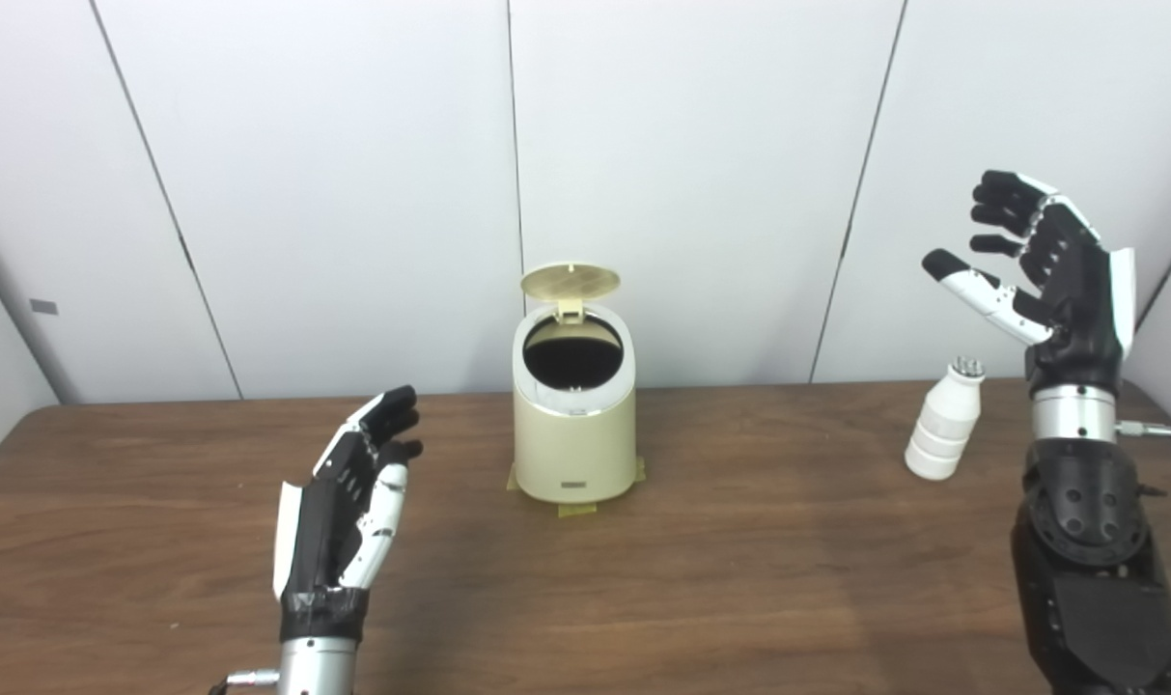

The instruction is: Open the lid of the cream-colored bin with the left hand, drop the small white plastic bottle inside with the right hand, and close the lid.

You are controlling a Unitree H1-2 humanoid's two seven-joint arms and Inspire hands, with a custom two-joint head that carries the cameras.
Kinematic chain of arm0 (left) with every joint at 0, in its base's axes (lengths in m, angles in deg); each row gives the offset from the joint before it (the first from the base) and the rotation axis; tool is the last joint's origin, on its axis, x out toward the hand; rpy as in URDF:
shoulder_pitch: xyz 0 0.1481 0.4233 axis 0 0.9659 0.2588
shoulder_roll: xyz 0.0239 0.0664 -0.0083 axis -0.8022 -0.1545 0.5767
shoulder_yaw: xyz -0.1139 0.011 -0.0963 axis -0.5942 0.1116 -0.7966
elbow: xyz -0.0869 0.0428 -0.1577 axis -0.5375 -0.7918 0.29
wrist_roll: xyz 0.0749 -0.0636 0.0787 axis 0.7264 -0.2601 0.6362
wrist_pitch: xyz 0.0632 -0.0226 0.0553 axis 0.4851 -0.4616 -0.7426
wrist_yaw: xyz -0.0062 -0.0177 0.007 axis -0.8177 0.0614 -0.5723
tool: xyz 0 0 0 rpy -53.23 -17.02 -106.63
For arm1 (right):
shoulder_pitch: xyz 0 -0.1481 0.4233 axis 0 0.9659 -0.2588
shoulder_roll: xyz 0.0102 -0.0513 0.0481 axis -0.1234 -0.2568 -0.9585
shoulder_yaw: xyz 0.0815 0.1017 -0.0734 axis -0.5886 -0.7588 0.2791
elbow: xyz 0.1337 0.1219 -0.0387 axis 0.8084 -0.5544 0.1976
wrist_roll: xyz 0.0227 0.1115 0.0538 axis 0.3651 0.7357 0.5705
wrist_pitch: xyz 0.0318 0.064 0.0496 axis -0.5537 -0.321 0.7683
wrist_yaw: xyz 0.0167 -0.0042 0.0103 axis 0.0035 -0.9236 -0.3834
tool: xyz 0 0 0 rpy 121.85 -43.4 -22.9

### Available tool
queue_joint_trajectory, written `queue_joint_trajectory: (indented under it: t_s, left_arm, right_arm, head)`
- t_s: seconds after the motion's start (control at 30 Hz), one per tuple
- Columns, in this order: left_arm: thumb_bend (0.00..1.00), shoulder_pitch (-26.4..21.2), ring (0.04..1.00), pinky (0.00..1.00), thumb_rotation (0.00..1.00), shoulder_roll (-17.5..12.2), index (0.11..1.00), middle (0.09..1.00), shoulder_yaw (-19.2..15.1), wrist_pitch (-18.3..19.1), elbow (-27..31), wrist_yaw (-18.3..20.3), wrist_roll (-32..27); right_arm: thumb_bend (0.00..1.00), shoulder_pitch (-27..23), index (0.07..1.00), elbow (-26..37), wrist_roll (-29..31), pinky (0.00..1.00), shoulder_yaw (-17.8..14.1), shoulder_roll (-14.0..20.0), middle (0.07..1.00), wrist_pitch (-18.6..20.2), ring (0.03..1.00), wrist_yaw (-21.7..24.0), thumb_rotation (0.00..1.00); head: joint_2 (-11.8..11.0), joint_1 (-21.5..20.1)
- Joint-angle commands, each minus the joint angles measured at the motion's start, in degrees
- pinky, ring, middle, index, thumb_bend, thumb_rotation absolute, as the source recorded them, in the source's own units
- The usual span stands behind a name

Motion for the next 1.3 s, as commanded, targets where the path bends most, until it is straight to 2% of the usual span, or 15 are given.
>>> queue_joint_trajectory:
  t_s: [0.0, 0.13, 0.27, 0.3, 0.37, 0.4, 0.43, 0.53, 0.57, 0.6, 0.73, 0.83, 1.0, 1.17, 1.27]
  left_arm:
    - [0.22, -1.15, 0.829, 0.76, 0.59, 0.01, 0.827, 0.842, -0.12, -2.15, 0.46, -0.21, -0.82]
    - [0.22, -0.86, 0.831, 0.76, 0.59, -0.32, 0.832, 0.845, 0.07, -2.36, 0.35, 0.04, -0.37]
    - [0.23, -0.85, 0.834, 0.77, 0.59, -0.40, 0.830, 0.846, 0.17, -2.54, 0.17, 0.17, -0.47]
    - [0.24, -0.84, 0.834, 0.76, 0.60, -0.39, 0.830, 0.845, 0.18, -2.53, 0.17, 0.12, -0.37]
    - [0.24, -0.73, 0.830, 0.76, 0.59, -0.49, 0.826, 0.841, 0.22, -2.15, 0.53, 0.02, 0.18]
    - [0.24, -0.69, 0.830, 0.76, 0.60, -0.54, 0.826, 0.841, 0.26, -2.01, 0.65, 0.01, 0.35]
    - [0.23, -0.68, 0.831, 0.76, 0.60, -0.56, 0.825, 0.841, 0.29, -1.80, 0.79, 0.01, 0.48]
    - [0.22, -0.74, 0.831, 0.76, 0.59, -0.52, 0.823, 0.840, 0.29, -1.67, 0.85, 0.08, 0.39]
    - [0.23, -0.75, 0.831, 0.76, 0.58, -0.49, 0.820, 0.839, 0.28, -1.75, 0.81, 0.09, 0.30]
    - [0.24, -0.76, 0.829, 0.76, 0.58, -0.47, 0.819, 0.837, 0.27, -1.81, 0.79, 0.10, 0.24]
    - [0.23, -0.77, 0.829, 0.76, 0.56, -0.54, 0.816, 0.835, 0.35, -2.34, 0.50, 0.17, 0.28]
    - [0.23, -0.66, 0.828, 0.76, 0.58, -0.34, 0.814, 0.834, 0.38, -1.89, 0.74, 0.15, 0.14]
    - [0.23, -0.40, 0.824, 0.76, 0.57, -0.40, 0.809, 0.829, 0.64, -1.87, 0.94, 0.22, 0.55]
    - [0.23, -0.47, 0.817, 0.75, 0.57, -0.34, 0.801, 0.823, 0.66, -2.31, 0.92, 0.18, 0.33]
    - [0.23, -0.35, 0.817, 0.76, 0.57, -0.36, 0.799, 0.822, 0.67, -1.85, 1.32, 0.29, 0.11]
  right_arm:
    - [0.83, -1.80, 0.713, 1.22, -0.41, 0.66, -0.89, 2.09, 0.727, -0.21, 0.731, -0.86, 0.44]
    - [0.86, -0.57, 0.740, 1.88, -0.03, 0.74, -1.83, 2.41, 0.750, 2.05, 0.766, -0.67, 0.46]
    - [0.89, 0.52, 0.758, 2.09, -0.61, 0.58, -2.40, 2.87, 0.762, 4.04, 0.684, -1.14, 0.46]
    - [0.89, 0.90, 0.770, 1.89, -0.35, 0.44, -2.43, 3.19, 0.773, 4.08, 0.539, -0.89, 0.46]
    - [0.90, 1.68, 0.792, 1.43, -0.43, 0.51, -2.25, 3.91, 0.794, 3.77, 0.631, -0.51, 0.45]
    - [0.90, 2.05, 0.813, 1.08, -0.60, 0.61, -2.11, 4.29, 0.814, 3.61, 0.724, -0.37, 0.46]
    - [0.89, 2.44, 0.826, 0.92, -0.79, 0.65, -1.98, 4.52, 0.829, 3.60, 0.769, -0.31, 0.46]
    - [0.88, 3.37, 0.863, 1.01, 0.28, 0.58, -1.78, 4.72, 0.869, 3.70, 0.700, 0.38, 0.44]
    - [0.88, 3.73, 0.889, 1.38, 1.07, 0.68, -1.83, 4.62, 0.904, 4.27, 0.814, 0.78, 0.42]
    - [0.88, 3.97, 0.901, 1.66, 1.61, 0.72, -1.86, 4.55, 0.919, 4.71, 0.858, 1.03, 0.42]
    - [0.86, 5.36, 0.916, 1.70, 1.35, 0.76, -1.61, 4.43, 0.935, 5.10, 0.896, 0.99, 0.41]
    - [0.82, 6.50, 0.936, 1.92, 1.48, 0.87, -1.55, 4.32, 0.969, 6.09, 0.950, 1.21, 0.40]
    - [0.81, 8.00, 0.915, 2.20, -0.79, 0.84, -1.18, 3.72, 0.949, 7.81, 0.924, -0.18, 0.40]
    - [0.84, 9.22, 0.922, 2.56, -2.79, 0.80, -0.60, 3.48, 0.918, 9.71, 0.897, -0.51, 0.45]
    - [0.82, 9.50, 0.920, 1.06, -2.21, 0.80, -0.63, 3.16, 0.901, 8.21, 0.886, -0.50, 0.42]
  head:
    - [0.07, -0.06]
    - [0.24, -0.30]
    - [0.24, -0.30]
    - [0.24, -0.30]
    - [0.45, -0.76]
    - [0.45, -0.76]
    - [0.44, -0.86]
    - [0.46, -1.05]
    - [0.48, -1.11]
    - [0.50, -1.12]
    - [0.59, -1.26]
    - [0.59, -1.26]
    - [0.76, -1.39]
    - [0.77, -1.45]
    - [0.85, -1.45]
